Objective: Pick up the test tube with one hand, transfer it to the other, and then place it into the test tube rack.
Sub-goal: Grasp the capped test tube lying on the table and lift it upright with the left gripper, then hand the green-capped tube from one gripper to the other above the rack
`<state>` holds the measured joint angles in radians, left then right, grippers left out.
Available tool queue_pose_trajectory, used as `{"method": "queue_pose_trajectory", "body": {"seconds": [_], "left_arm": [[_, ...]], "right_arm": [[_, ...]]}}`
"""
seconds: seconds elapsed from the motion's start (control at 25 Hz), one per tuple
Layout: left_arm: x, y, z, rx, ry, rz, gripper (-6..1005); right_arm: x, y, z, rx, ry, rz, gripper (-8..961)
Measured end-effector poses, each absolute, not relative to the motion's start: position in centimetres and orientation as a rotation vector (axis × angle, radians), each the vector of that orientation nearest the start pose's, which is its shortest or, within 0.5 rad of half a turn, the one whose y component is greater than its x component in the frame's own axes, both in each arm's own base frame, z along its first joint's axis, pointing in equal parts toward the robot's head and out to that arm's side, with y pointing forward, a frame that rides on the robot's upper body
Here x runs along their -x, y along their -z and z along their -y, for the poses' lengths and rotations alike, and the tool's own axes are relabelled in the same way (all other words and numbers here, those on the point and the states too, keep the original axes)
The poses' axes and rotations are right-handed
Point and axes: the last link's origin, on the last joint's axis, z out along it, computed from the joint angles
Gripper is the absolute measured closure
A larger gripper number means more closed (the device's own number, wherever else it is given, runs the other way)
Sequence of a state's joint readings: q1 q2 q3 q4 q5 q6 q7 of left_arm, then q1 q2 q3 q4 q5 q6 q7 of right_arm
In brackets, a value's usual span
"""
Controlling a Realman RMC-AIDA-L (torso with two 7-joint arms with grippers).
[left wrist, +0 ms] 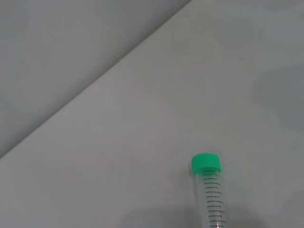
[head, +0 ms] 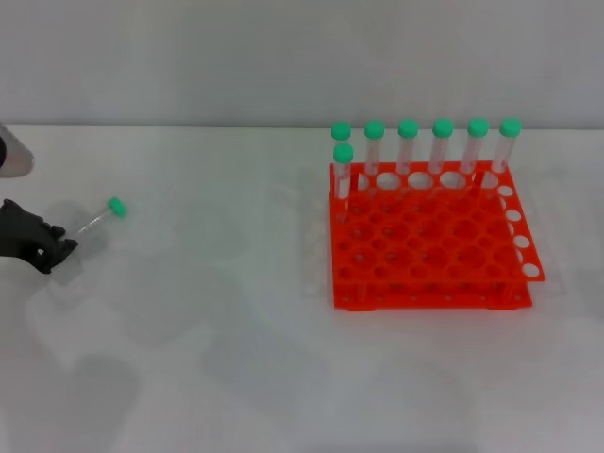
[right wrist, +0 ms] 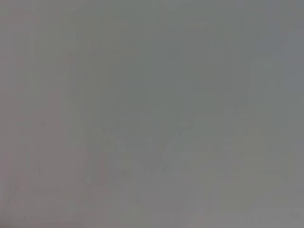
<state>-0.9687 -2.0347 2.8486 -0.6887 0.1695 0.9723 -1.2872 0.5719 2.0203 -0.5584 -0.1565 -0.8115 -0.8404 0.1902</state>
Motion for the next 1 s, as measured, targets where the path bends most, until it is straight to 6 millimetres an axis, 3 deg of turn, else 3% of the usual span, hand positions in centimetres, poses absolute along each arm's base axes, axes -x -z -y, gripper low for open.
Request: {"method": "queue_pose_trajectory", "body": {"seconds": [0.32, 0.52, 0.76, 1.0], "left_arm": [[33.5, -7.0, -41.7, 2.272, -0.348, 0.636, 807], [30.8, -8.1, -41.9, 2.278, -0.082, 0.644, 807], [27.8, -8.7, -40.7, 2.318, 0.291, 0.531, 807], [25.4, -7.7, -38.2, 2.381, 0.663, 0.339, 807]], "right_arm": [[-36.5, -5.7, -39.1, 1.540, -0.370, -0.538, 169], [-35.4, -5.3, -39.6, 1.582, -0.427, -0.540, 173], [-31.9, -4.9, -40.9, 1.755, -0.571, -0.496, 177], [-26.1, -5.3, -40.9, 1.957, -0.725, -0.347, 182]]}}
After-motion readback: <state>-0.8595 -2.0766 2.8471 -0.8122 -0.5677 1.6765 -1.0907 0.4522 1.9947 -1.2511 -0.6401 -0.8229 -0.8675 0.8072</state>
